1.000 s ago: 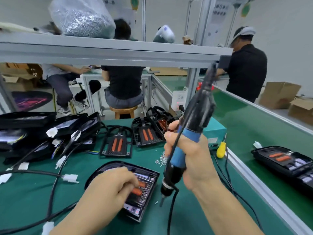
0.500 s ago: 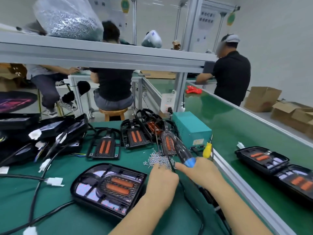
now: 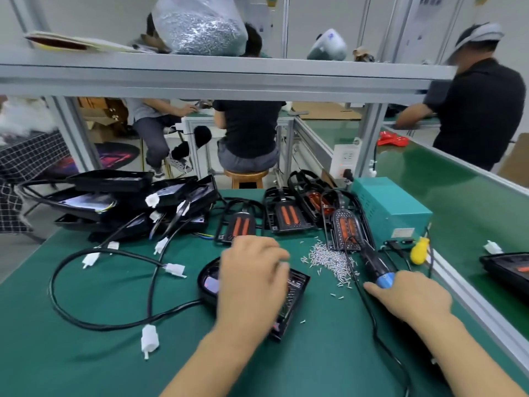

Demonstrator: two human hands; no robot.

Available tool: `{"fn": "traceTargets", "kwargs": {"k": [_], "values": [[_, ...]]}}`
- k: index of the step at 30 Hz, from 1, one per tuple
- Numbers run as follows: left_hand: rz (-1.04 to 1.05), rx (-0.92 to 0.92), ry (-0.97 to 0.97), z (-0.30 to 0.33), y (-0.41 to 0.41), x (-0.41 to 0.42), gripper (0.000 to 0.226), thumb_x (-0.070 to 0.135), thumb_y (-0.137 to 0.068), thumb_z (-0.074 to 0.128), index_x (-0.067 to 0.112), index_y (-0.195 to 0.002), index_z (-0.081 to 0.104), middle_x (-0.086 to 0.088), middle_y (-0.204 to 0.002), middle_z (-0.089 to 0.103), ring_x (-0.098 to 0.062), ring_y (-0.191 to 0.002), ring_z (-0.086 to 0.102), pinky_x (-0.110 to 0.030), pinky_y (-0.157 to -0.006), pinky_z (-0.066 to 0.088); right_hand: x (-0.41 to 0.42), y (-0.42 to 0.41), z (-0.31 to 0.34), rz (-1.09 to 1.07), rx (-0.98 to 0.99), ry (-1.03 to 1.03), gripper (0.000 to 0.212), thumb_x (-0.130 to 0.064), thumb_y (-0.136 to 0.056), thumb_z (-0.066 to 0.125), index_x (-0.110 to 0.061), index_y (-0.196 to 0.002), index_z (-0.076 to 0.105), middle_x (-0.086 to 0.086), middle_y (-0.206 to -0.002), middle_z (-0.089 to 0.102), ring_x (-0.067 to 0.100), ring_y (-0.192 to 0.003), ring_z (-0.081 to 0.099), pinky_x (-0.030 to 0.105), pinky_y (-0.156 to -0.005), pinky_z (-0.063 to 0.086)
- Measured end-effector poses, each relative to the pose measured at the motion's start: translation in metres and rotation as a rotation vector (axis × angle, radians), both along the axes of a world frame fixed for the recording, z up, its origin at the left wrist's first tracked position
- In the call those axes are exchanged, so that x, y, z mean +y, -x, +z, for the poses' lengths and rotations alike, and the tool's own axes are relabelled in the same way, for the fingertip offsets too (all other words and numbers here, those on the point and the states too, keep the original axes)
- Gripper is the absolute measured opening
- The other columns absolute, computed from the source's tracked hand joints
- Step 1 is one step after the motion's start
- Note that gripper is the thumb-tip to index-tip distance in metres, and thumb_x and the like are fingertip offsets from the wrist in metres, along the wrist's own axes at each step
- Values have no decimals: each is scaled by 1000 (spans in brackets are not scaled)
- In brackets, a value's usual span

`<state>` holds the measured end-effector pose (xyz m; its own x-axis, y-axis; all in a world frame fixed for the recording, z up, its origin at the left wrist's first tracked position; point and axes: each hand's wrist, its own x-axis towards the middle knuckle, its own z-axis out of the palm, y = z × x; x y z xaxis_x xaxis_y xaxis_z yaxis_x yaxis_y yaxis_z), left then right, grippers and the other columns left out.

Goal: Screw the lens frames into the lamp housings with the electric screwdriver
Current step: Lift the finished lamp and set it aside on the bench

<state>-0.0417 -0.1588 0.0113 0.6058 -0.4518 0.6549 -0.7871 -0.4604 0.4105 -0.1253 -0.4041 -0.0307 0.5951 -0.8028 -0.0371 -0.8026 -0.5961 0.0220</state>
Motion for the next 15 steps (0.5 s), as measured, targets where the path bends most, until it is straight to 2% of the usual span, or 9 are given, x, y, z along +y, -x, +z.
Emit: {"fn": "traceTargets", "kwargs": {"k": [2,3,6,8,10,12,13,15], "values": [[121,177,133,-2,-9,34,9,14,-82,68,21,-85,72,14,-93,64,-14,-96,52,-21,-84,38,0,-1,4,-5,48,-24,55,-79,-80,46,-24,-82,50,-1,-97,56,22,-86,58,25,-64,40],[177,254,176,-6,-12,50,9,16,-82,68,23,-89,70,15,-94,62,-12,-95,51,-16,-83,35,2,-3,9,-10,77,-26,58,-80,-79,46,-23,-90,51,-1,-99,56,22,-93,60,27,-71,41],[303,513,297,-18,-15,87,11,25,-85,67,32,-91,61,11,-90,60,-3,-84,54,-22,-74,37,13,-12,33,52,85,173,69,-84,-75,45,-23,-107,56,2,-110,56,24,-111,56,35,-86,41],[349,673,289,-24,-13,97,11,32,-85,65,32,-94,58,7,-80,59,-1,-71,53,-23,-68,39,28,-29,50,223,-68,250,75,-81,-77,45,-21,-119,56,6,-120,56,26,-114,54,36,-90,43],[342,754,187,-27,-9,97,17,37,-87,62,30,-101,55,6,-74,58,-7,-69,53,-24,-67,40,50,-51,62,464,-186,-25,78,-78,-78,49,-21,-132,52,6,-129,55,25,-120,52,37,-94,44],[355,754,115,-27,-8,94,23,33,-88,61,26,-109,55,7,-76,59,-13,-74,54,-31,-71,41,79,-72,66,613,-70,-396,88,-80,-77,47,-22,-143,44,1,-143,49,20,-130,47,36,-106,39],[394,702,92,-25,-11,96,25,28,-88,62,23,-112,56,6,-81,60,-17,-77,54,-34,-75,42,90,-80,65,650,27,-501,91,-82,-77,46,-21,-145,42,0,-147,46,19,-133,44,35,-109,35],[559,485,11,-19,-24,110,29,20,-85,63,19,-114,60,-1,-99,62,-27,-90,53,-41,-84,42,102,-91,59,679,173,-569,97,-84,-74,48,-19,-145,42,0,-150,42,18,-135,42,34,-110,33]]}}
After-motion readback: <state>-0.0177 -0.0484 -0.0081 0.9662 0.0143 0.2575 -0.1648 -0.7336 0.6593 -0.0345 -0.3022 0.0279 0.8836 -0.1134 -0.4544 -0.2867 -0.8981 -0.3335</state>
